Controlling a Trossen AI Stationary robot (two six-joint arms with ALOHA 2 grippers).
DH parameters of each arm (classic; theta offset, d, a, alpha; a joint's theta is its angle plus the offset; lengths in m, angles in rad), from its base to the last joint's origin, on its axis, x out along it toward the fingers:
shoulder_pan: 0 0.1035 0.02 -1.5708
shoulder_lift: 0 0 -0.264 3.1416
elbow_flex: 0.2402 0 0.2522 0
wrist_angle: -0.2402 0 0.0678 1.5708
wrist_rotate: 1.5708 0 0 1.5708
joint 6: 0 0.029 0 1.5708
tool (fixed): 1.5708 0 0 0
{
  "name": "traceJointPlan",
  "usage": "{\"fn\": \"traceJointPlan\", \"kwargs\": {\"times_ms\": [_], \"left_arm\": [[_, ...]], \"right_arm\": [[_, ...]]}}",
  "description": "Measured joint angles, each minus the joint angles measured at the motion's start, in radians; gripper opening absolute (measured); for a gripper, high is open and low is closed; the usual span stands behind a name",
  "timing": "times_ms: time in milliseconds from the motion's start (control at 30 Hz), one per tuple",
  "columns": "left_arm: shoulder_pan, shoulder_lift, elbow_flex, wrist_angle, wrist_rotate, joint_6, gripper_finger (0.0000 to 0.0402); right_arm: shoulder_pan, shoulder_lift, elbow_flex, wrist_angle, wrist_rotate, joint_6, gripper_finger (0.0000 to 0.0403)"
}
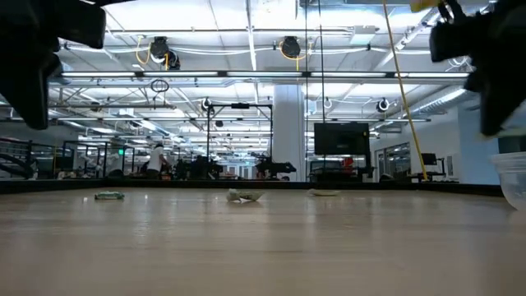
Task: Pick and place Stevia / Truvia into bins
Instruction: Put the Stevia packet into the right transparent plastic container
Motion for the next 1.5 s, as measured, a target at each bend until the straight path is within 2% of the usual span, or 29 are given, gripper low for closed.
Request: {"fn": "traceJointPlan", "kwargs": {"times_ms": [167,433,733,933,1167,1500], "left_arm": [[0.040,0.000,0.000,0.084,-0.011,0.094,0.0076],[0.120,0.000,0.000,0.306,-0.005,0.432,0.0076],[0.207,0.000,0.000,0.436,-0.003,0.675,0.0077],[0.269,0.000,0.000,0.439,-0.010,0.686,0.0076],[0.328,0.000,0.000,0.439,-0.059,0.686,0.0076],[0.354,0.000,0.000,0.382,-0.055,0.680,0.0076]], "right_arm": [[0.037,0.024,-0.110,0.137,-0.137,0.110,0.0004],[0.051,0.047,-0.144,0.139,-0.133,0.129,0.0007],[0.050,0.047,-0.144,0.139,-0.133,0.128,0.0062],[0.050,0.043,-0.144,0.139,-0.133,0.133,0.0083],[0.050,0.018,-0.144,0.138,-0.133,0.128,0.0079],[0.050,-0.112,-0.144,0.168,-0.133,0.066,0.0073]]}}
